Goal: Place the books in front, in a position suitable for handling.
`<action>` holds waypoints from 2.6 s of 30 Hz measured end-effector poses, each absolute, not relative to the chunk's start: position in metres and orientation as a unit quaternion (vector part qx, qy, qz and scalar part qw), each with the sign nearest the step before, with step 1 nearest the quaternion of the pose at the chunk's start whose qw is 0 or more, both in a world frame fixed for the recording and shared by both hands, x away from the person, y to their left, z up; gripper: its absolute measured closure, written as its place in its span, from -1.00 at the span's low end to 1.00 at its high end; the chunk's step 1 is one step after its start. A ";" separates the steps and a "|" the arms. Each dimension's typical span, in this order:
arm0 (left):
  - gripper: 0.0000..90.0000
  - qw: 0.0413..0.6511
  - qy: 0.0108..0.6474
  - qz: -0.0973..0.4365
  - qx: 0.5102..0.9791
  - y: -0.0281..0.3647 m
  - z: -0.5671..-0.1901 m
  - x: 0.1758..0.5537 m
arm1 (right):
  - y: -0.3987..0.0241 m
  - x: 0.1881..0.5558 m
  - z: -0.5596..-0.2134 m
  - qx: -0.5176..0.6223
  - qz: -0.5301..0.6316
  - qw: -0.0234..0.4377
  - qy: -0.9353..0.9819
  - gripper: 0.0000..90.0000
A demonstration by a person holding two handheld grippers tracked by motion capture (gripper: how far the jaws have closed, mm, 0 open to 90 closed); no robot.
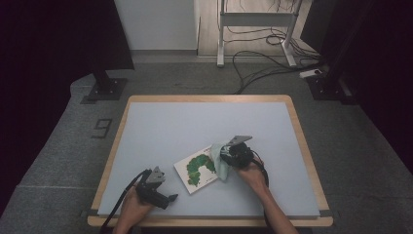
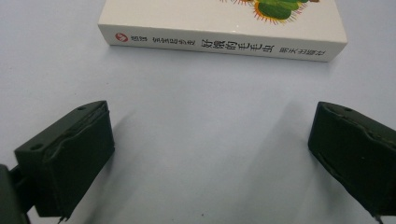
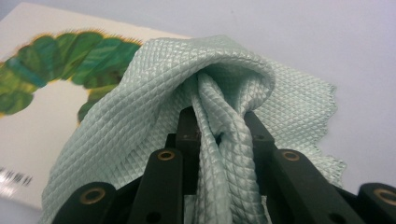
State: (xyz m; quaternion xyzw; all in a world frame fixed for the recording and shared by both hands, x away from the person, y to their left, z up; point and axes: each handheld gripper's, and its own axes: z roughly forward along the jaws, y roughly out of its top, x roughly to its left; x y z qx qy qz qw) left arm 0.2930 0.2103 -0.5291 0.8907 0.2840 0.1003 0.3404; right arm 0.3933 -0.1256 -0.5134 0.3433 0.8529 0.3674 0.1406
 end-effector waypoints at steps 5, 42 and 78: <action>-1.00 0.341 0.284 0.100 0.891 0.210 -0.529 0.293 | -0.119 0.400 -0.513 0.343 0.361 0.147 0.855 0.61; -1.00 0.341 0.284 0.100 0.891 0.210 -0.529 0.293 | -0.040 0.375 -0.510 0.247 0.387 0.087 0.884 0.61; -1.00 0.341 0.284 0.101 0.890 0.210 -0.529 0.293 | 0.018 0.377 -0.508 0.213 0.387 0.083 0.894 0.57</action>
